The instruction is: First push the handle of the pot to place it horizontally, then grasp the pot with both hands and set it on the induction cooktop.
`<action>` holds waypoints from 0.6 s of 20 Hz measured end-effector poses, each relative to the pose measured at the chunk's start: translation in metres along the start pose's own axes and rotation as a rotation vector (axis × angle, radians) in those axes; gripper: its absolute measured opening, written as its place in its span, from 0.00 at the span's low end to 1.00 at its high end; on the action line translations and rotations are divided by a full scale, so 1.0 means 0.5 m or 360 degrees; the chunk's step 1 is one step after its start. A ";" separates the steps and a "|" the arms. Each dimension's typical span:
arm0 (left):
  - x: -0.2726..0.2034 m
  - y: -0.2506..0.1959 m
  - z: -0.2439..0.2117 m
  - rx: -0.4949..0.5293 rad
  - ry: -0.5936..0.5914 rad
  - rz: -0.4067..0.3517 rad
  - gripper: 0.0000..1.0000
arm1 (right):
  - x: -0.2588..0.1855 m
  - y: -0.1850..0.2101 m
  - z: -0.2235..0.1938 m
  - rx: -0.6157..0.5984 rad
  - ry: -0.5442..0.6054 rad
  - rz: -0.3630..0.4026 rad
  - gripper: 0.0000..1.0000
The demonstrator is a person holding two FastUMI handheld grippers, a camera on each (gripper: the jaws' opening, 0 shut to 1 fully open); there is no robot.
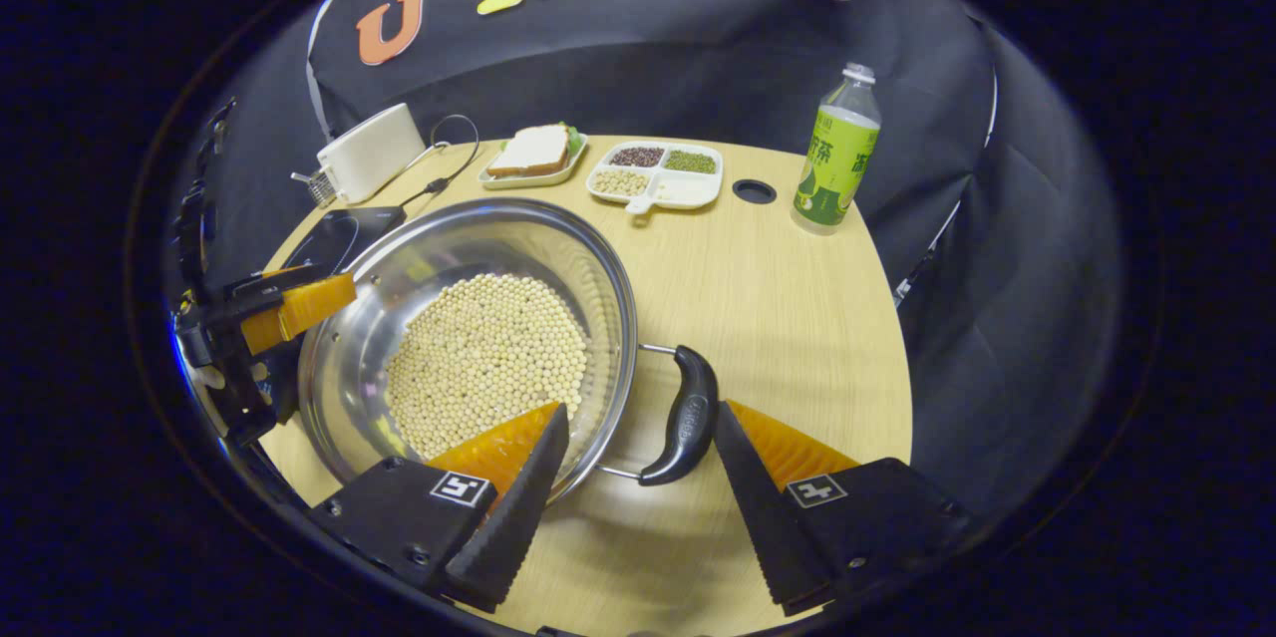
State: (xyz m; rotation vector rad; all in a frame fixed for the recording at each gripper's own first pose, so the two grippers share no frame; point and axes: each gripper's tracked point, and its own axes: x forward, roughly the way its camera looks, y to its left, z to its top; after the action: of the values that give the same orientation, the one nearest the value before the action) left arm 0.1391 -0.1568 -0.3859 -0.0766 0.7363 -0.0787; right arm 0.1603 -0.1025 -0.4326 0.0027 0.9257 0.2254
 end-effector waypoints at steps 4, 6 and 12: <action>0.023 -0.008 -0.008 -0.0056 0.0061 -0.0022 0.97 | 0.021 0.000 -0.007 -0.0005 0.0064 0.0004 0.94; 0.033 -0.014 -0.012 -0.0039 0.0085 -0.0032 0.96 | 0.030 -0.001 -0.008 0.0001 0.0090 0.0005 0.92; 0.044 -0.008 -0.038 -0.0031 0.0181 -0.0003 0.81 | 0.035 -0.009 -0.004 0.0119 0.0143 -0.0001 0.75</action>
State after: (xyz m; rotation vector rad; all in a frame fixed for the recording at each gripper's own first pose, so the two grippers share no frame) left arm 0.1422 -0.1640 -0.4140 -0.0918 0.8508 -0.0782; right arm 0.1697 -0.1035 -0.4481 0.0618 1.0235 0.1914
